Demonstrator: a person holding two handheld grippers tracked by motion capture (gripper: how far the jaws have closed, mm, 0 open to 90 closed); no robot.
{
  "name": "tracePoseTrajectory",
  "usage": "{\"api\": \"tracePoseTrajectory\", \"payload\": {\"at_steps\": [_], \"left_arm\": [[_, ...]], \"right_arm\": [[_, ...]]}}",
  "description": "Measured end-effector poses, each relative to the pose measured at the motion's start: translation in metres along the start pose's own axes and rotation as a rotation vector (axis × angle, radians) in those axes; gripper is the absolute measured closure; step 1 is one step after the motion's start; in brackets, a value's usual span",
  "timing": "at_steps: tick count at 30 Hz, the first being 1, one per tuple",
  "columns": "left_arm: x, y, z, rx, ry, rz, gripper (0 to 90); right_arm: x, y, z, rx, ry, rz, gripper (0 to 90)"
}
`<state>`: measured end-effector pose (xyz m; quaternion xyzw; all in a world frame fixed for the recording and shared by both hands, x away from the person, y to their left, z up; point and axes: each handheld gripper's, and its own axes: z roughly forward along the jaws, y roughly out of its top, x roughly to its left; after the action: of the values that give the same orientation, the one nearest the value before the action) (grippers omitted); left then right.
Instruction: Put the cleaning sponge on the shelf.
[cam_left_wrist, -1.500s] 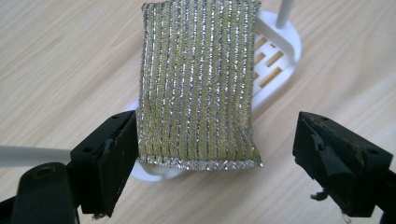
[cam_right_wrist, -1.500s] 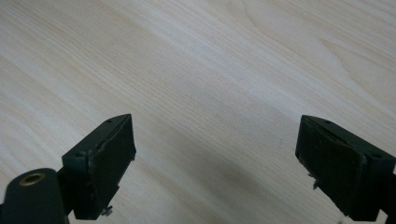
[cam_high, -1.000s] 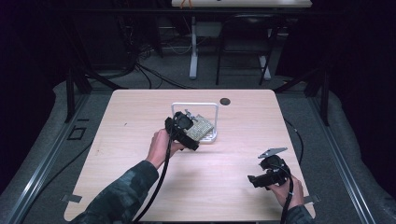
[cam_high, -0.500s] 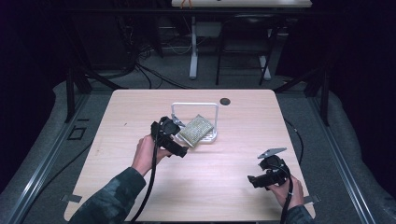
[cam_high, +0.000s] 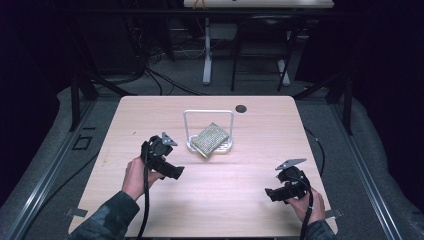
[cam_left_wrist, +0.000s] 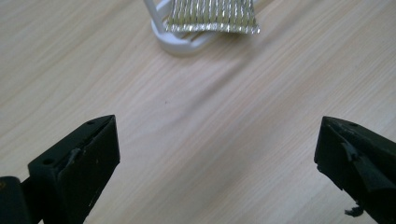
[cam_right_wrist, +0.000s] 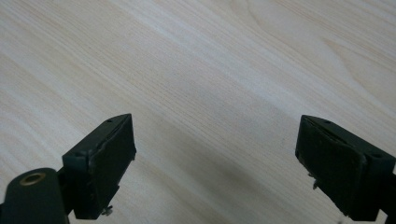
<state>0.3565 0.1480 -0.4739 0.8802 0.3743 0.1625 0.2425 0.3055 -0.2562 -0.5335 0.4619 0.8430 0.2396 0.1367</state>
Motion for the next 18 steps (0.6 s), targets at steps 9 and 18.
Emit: {"api": "tracePoseTrajectory", "payload": {"at_steps": [9, 18], "left_arm": [[0.011, -0.034, 0.004, 0.012, -0.006, -0.062, 0.1], [0.018, -0.068, 0.014, 0.026, -0.007, -0.124, 0.1]], "right_arm": [[0.001, 0.0, 0.0, 0.002, 0.0, 0.002, 11.6], [0.001, 0.0, 0.001, 0.006, -0.002, -0.012, 11.8]]}}
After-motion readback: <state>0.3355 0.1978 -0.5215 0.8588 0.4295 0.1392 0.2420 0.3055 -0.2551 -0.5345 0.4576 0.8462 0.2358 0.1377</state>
